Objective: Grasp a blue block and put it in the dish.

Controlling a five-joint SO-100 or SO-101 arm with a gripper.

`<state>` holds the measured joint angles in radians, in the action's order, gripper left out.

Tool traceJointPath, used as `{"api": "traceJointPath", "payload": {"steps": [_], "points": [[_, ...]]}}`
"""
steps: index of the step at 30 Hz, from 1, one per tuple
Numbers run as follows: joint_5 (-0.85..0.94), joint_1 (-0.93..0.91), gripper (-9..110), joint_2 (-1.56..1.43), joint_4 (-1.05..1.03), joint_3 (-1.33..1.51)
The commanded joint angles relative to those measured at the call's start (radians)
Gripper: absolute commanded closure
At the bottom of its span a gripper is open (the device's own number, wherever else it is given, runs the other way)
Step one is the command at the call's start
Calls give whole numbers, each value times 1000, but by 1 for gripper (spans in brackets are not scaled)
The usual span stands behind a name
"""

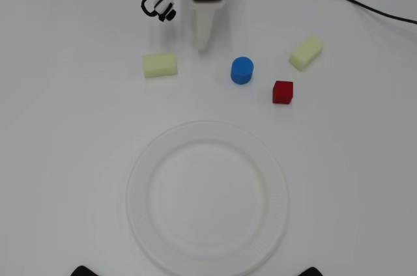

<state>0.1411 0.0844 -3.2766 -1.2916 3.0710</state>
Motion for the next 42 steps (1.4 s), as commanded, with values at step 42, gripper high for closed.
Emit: {"api": "traceJointPath", "payload": {"steps": [42], "points": [[75, -175, 101, 35, -20, -190]]}}
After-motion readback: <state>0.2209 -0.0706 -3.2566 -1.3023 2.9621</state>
